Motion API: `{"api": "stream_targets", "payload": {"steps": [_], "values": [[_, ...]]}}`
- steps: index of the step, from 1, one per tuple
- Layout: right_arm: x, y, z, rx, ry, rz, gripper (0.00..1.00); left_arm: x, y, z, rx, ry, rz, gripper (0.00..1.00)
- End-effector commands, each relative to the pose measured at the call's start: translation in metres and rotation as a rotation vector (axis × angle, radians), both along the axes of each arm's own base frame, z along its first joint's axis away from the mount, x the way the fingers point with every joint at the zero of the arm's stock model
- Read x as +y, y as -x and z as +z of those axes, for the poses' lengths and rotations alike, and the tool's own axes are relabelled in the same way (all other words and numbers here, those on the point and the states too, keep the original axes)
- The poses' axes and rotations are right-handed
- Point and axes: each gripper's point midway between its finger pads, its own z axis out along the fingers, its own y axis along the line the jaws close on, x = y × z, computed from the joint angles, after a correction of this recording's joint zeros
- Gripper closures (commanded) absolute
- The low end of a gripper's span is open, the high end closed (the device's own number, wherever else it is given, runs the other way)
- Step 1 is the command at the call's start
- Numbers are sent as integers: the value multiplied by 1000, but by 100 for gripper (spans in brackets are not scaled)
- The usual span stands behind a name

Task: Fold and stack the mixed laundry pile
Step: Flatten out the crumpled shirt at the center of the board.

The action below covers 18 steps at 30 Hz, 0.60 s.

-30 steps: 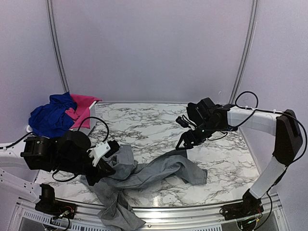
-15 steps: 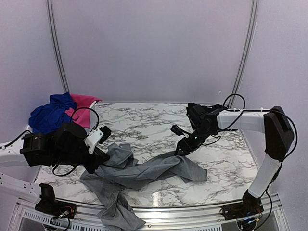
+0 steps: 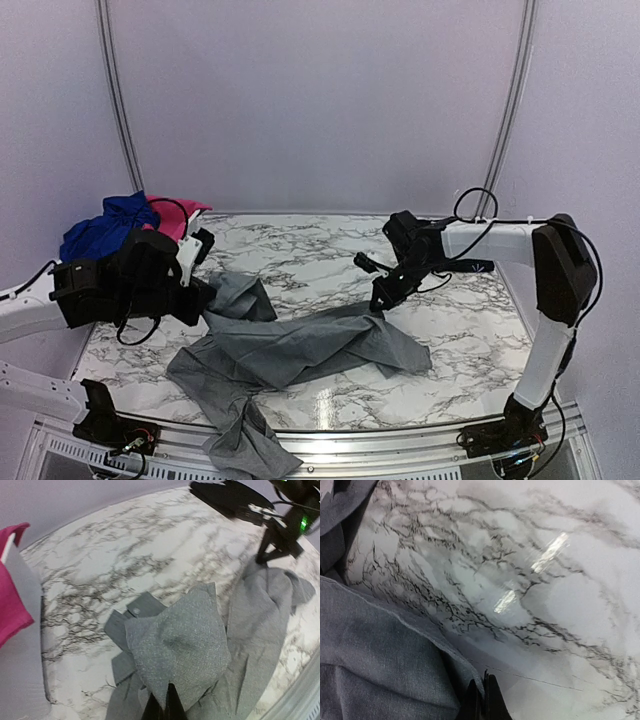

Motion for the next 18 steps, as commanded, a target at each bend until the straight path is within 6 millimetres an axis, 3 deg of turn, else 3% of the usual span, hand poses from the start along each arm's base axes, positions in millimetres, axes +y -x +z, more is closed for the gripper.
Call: {"api": "stream_targets", "payload": {"steps": [1,4,6,7,9,10,11,13,16,18], "values": [[-21,-52,88,-204,-71,-152,100,20,-61,47,-66,94,238,100],[-42,-72,138,-312,-120,-240,100,23,-104,75,-62,151,323,100],[-48,-73,162,-353,-152,-268,100,20,-127,119,-124,230,346,100],[-50,-71,167,-350,-166,-268,100,9,-133,139,-164,265,298,100],[-49,-63,171,-326,-187,-256,100,-37,-120,178,-229,338,36,100],[-48,-58,167,-307,-193,-250,100,-66,-95,190,-275,325,-137,100],[-50,-52,161,-290,-191,-248,100,-96,-58,191,-352,241,-308,100],[-57,-46,155,-281,-177,-259,100,-134,10,148,-459,-23,-517,100],[-76,-43,152,-268,-177,-310,100,-154,96,26,-325,-310,-777,100],[-89,-44,152,-265,-183,-347,100,-143,114,-41,-249,-500,-808,100]]}}
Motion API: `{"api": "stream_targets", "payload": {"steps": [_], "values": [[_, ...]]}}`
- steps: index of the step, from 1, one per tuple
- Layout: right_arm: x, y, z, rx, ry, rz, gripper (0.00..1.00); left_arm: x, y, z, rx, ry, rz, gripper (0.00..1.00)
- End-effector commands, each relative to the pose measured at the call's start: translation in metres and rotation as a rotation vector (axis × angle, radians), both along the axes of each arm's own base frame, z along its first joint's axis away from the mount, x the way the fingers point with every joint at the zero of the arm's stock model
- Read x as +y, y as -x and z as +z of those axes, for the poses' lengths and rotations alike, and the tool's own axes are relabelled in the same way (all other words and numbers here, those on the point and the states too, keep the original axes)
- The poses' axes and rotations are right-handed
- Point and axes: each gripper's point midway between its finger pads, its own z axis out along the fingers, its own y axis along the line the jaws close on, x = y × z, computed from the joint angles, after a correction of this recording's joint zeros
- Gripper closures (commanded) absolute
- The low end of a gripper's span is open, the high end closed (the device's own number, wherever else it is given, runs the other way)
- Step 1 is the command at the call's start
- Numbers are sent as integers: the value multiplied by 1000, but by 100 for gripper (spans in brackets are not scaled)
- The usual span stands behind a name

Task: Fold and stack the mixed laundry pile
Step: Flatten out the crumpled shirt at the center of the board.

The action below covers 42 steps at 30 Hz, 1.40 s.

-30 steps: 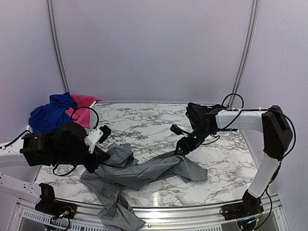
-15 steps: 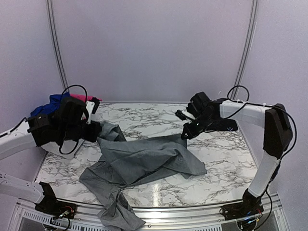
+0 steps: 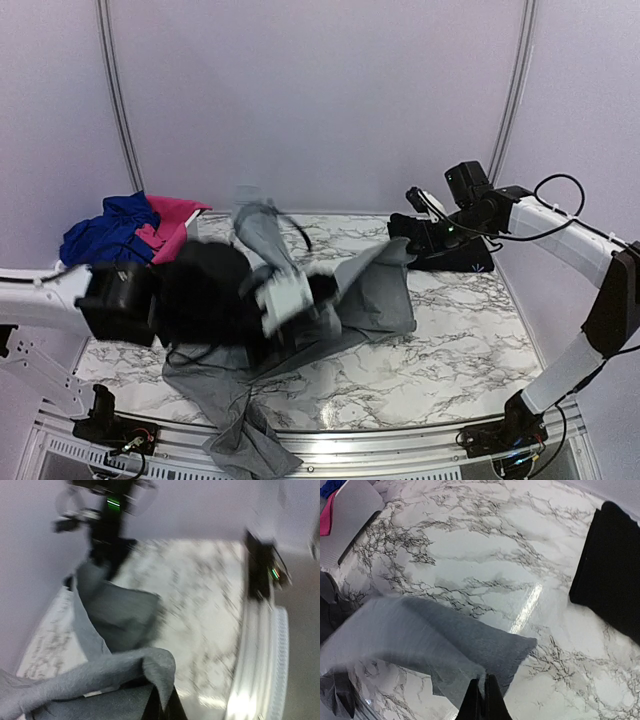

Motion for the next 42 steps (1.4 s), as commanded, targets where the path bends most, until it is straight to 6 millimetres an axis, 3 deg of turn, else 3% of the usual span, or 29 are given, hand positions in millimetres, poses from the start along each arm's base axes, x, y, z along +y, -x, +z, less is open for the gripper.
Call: {"api": "stream_targets", "payload": {"steps": [1,2,4,6,7,14,16,18,22,24,27,30,36,39,42], "values": [[-32,3,0,36,-24,-91,100,37,32,-161,-110,-578,-62,100],[-35,3,1,37,-28,-96,100,45,20,-172,-141,-619,34,100],[-37,4,-2,42,-27,-94,100,57,-4,-171,-155,-621,177,95],[-36,4,-4,50,-26,-82,100,60,-18,-148,-118,-507,257,56],[-36,4,-5,52,-23,-81,100,63,-25,-126,-99,-398,298,43],[-31,10,-11,83,-40,-50,100,101,-63,-54,113,36,427,21],[-30,18,-15,113,-54,-43,100,102,-84,-35,161,128,464,17],[-30,27,-20,131,-70,-46,100,96,-109,-33,223,130,504,17],[-31,42,-32,155,-97,-58,100,39,-130,-55,411,79,423,23],[-31,45,-36,171,-105,-62,100,12,-138,-87,527,41,385,26],[-32,48,-35,168,-107,-71,100,-18,-147,-120,679,24,331,28],[-33,50,-36,169,-107,-76,100,-39,-150,-148,755,-1,294,28],[-35,53,-34,167,-110,-90,100,-58,-160,-197,808,-61,290,34],[-37,55,-34,165,-105,-96,100,-65,-163,-214,852,-74,284,49],[-39,57,-34,166,-95,-102,100,-69,-165,-213,858,-69,260,77]]}}
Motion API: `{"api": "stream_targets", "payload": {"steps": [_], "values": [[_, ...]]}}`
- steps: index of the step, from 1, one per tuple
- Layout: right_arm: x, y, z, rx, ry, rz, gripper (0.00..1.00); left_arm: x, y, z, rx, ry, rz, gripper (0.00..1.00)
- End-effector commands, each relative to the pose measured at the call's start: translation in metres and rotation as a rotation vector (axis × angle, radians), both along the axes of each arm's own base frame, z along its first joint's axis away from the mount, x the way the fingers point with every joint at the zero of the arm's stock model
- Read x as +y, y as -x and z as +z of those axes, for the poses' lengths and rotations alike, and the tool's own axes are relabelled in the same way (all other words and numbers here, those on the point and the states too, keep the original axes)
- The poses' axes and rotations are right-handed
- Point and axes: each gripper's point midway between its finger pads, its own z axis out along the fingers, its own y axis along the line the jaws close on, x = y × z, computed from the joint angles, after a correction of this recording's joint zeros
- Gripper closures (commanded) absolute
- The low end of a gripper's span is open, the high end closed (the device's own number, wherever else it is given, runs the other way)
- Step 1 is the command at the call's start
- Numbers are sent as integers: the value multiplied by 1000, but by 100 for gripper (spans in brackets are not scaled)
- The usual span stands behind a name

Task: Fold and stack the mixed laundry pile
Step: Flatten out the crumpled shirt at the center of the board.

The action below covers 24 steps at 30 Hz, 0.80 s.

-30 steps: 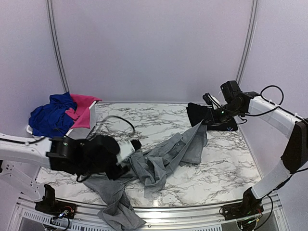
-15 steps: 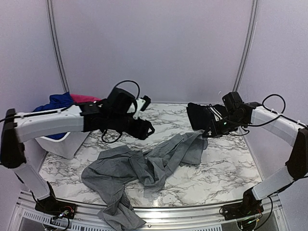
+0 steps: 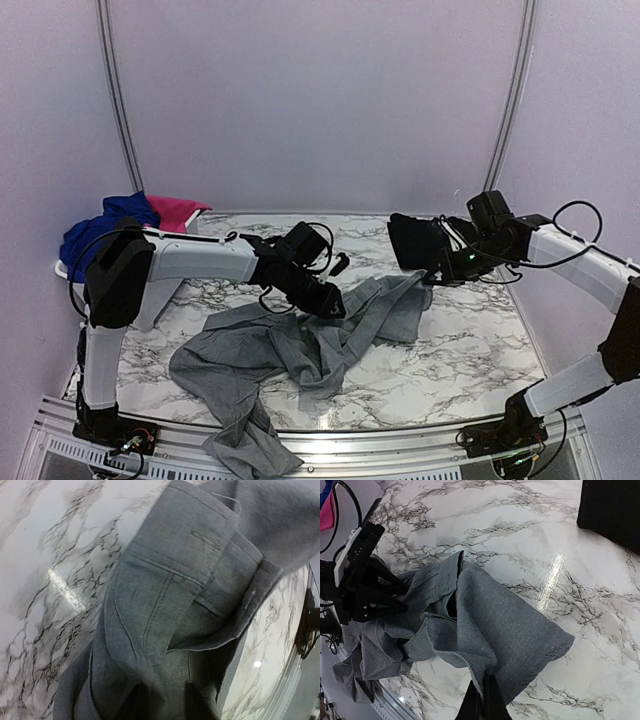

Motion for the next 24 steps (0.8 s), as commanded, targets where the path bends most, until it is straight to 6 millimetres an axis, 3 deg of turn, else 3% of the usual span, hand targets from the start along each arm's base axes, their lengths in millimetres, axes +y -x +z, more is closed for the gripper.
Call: {"api": "stream_targets", "payload": {"steps": [1,3,5,7,9,11,13,15,16,18,20,21,23,24], "values": [[-5,0,8,-31,4,-23,100,-9,-4,13,14,57,-42,87],[-6,1,7,-28,8,-25,100,-5,-11,30,-28,75,-39,100],[-6,2,5,-26,12,-26,100,2,-23,59,-84,107,-20,100],[-7,1,2,-25,15,-28,100,11,-35,100,-163,154,0,100],[-9,-2,-3,-21,27,-40,100,16,-33,162,-283,230,-26,100],[-11,-7,-8,-15,44,-52,100,18,-18,214,-379,301,-75,100],[-13,-15,-11,-10,59,-72,100,17,13,257,-468,369,-172,100],[-17,-27,-15,7,52,-101,100,14,56,279,-585,374,-304,100],[-19,-33,-13,7,39,-116,100,13,78,279,-638,348,-377,100],[-24,-44,-8,2,10,-146,100,7,126,257,-690,253,-535,100],[-30,-54,0,-9,-21,-169,100,9,166,216,-710,97,-678,100],[-33,-59,5,-17,-35,-179,100,15,188,185,-699,-4,-760,100],[-37,-65,13,-32,-57,-188,100,28,203,146,-690,-138,-813,100],[-37,-67,17,-41,-63,-186,100,35,200,135,-693,-191,-790,96]]}}
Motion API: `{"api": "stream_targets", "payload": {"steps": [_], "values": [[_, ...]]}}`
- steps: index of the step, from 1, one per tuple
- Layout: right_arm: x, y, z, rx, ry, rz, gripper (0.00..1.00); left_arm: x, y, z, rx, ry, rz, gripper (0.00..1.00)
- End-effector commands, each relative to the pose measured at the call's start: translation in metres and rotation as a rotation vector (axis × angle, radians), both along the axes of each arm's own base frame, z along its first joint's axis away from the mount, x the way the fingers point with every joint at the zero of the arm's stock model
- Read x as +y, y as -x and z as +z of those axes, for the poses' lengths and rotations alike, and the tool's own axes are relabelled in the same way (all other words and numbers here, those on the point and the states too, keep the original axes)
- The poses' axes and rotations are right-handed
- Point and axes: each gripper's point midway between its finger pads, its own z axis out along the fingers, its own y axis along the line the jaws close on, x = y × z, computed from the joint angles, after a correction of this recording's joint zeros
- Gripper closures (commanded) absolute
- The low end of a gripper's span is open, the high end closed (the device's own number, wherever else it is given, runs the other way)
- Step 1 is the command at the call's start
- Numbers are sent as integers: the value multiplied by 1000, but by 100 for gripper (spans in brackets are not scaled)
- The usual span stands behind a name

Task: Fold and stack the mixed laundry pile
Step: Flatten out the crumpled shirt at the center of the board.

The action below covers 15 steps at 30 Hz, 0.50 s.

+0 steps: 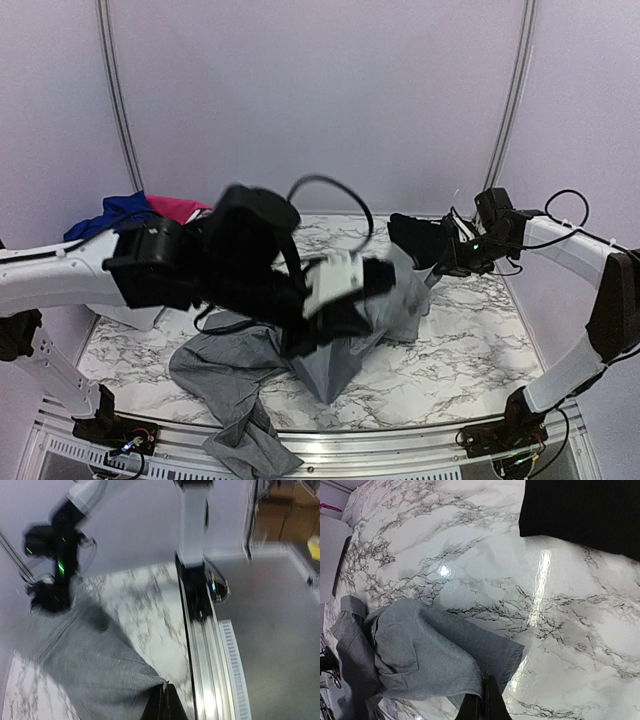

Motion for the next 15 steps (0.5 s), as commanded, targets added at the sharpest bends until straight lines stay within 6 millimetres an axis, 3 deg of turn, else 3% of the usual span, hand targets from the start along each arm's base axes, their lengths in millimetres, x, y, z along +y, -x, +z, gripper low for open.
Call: {"api": "stream_targets", "payload": {"steps": [1,4,5,6,8,11,13,15], "values": [[-2,-27,43,-118,-67,-17,100,47,-4,-151,-133,-521,73,91],[0,-28,48,-128,-71,0,100,60,-21,-135,-137,-440,203,41],[1,-28,50,-130,-75,5,100,65,-31,-124,-126,-381,269,29],[1,-28,52,-136,-77,8,100,72,-47,-113,-98,-316,349,23],[3,-27,57,-145,-86,15,100,93,-85,-100,36,-205,513,19],[3,-24,64,-163,-91,20,100,120,-133,-108,260,-148,702,16],[3,-20,67,-169,-95,27,100,124,-144,-120,382,-136,770,16],[4,-17,69,-171,-97,31,100,118,-143,-132,504,-124,799,17]]}}
